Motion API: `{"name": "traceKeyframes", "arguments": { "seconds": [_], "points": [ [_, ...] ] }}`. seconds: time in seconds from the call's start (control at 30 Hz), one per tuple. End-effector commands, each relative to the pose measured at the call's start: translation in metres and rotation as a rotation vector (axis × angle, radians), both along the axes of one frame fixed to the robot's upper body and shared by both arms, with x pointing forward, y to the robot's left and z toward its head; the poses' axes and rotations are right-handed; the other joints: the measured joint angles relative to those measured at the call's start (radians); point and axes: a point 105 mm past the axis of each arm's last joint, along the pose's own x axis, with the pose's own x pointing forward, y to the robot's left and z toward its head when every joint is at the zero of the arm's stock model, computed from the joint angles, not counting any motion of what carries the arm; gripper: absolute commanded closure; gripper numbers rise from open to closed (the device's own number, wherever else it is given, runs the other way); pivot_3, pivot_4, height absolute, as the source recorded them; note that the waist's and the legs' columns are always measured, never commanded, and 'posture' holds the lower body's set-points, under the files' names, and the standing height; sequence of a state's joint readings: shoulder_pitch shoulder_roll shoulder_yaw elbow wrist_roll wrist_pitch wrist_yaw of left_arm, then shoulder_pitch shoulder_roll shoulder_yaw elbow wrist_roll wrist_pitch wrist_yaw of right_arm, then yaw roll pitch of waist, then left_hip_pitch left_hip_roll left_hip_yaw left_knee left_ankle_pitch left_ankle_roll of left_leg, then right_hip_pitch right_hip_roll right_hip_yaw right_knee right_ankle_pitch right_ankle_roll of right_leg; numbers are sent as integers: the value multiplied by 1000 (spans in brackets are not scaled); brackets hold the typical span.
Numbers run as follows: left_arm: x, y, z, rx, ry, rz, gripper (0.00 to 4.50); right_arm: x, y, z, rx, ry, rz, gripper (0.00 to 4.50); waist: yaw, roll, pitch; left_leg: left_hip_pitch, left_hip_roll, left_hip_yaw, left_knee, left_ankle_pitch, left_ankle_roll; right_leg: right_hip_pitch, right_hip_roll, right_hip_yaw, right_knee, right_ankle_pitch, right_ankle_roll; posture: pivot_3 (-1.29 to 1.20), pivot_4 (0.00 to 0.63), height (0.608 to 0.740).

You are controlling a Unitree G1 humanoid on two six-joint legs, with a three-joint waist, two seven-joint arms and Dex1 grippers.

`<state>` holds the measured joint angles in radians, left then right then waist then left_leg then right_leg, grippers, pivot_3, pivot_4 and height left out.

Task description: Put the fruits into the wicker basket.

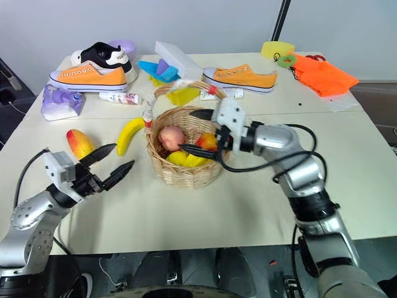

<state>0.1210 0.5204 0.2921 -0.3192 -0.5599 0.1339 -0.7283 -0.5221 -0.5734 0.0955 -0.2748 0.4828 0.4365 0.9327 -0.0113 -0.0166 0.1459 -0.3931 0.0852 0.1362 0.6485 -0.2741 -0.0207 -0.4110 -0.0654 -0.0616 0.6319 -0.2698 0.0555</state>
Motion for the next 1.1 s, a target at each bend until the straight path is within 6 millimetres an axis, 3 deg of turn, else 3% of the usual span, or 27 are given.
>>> {"name": "traceKeyframes", "arguments": {
  "seconds": [0.03,0.2,0.27,0.37,0.5,1.1],
  "points": [
    [7,12,14,-10,-27,120,644,-22,-20,17,42,-24,-3,51,0,0,0,0,0,0,0,0,0,0,0,0,0,0,0,0,150,740],
    [15,24,22,-17,-69,267,644,-46,-52,-3,18,50,-90,51,1,-1,0,1,0,-1,0,0,0,1,0,0,-1,-1,-1,0,150,740],
    [18,19,20,-22,-74,274,644,-38,-54,8,76,-38,-152,51,-2,-1,0,1,0,-1,0,0,0,2,0,1,-1,-1,-1,0,150,740],
    [24,11,15,-25,-66,237,644,-28,-39,18,90,-90,-133,51,-10,0,0,2,-1,0,1,0,0,1,3,3,-1,-1,-2,0,150,740],
    [27,10,19,-15,-72,196,644,-30,-25,21,101,-94,-69,51,0,-1,0,3,-1,-2,0,0,0,0,5,3,0,-2,-3,0,150,740],
    [21,1,10,-37,-34,157,644,-34,-12,22,84,-54,27,51,0,-1,0,2,-1,-2,0,-1,2,0,2,2,-1,-2,-3,0,150,740]
  ]
}}
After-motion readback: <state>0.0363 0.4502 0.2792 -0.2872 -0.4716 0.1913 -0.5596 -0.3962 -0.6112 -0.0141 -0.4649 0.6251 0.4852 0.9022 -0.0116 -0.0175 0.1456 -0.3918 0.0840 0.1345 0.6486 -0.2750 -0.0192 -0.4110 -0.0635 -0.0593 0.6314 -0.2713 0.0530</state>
